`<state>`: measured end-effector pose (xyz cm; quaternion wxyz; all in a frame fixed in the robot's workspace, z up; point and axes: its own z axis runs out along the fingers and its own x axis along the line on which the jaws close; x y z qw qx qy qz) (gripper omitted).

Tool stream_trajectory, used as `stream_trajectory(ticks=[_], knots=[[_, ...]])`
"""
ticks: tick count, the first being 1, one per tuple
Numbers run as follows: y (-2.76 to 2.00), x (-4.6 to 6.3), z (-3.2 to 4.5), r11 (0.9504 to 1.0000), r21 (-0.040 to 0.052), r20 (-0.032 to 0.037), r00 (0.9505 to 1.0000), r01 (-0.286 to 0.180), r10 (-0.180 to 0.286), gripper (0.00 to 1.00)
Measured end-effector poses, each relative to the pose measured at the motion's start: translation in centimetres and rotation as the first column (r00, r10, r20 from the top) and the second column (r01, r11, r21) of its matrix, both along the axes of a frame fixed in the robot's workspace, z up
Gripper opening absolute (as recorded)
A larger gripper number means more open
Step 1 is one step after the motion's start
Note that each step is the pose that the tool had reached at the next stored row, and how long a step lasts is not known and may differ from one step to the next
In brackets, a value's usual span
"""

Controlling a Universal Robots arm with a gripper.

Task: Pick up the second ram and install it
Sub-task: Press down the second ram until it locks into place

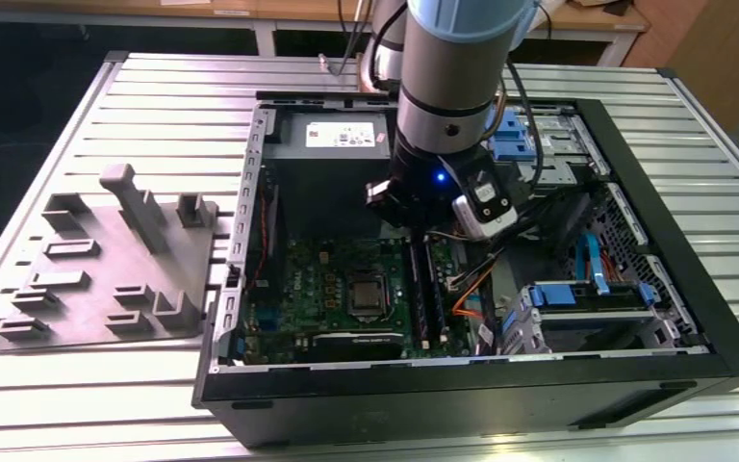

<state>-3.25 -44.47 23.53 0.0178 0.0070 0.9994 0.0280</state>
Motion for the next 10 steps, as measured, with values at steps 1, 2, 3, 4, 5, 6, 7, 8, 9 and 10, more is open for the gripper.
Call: stream_trajectory(ticks=[1, 2, 3, 4, 5, 6, 7, 8, 9, 10], knots=[[-0.16, 0.0, 0.0, 1.0, -0.0015, 0.0, 1.0, 0.0, 0.0, 0.1], [-0.36, 0.0, 0.0, 1.0, -0.0034, 0.0, 1.0, 0.0, 0.0, 0.1], [-0.57, 0.0, 0.0, 1.0, -0.0055, 0.0, 1.0, 0.0, 0.0, 0.1], [-0.81, 0.0, 0.0, 1.0, -0.0077, 0.0, 1.0, 0.0, 0.0, 0.1], [-1.07, 0.0, 0.0, 1.0, -0.0096, 0.0, 1.0, 0.0, 0.0, 0.1], [-1.34, 0.0, 0.0, 0.9999, -0.0111, 0.0, 1.0, 0.0, 0.0, 0.1], [-1.61, 0.0, 0.0, 0.9999, -0.0126, 0.0, 1.0, 0.0, 0.0, 0.1], [-1.9, 0.0, -0.01, 0.9999, -0.0139, 0.0, 1.0, 0.0, 0.0, 0.1], [-2.18, 0.0, 0.0, 0.9999, -0.0151, 0.0, 1.0, 0.0, 0.0, 0.1], [-2.46, 0.0, 0.0, 0.9999, -0.016, 0.0, 1.0, 0.0, 0.0, 0.1]])
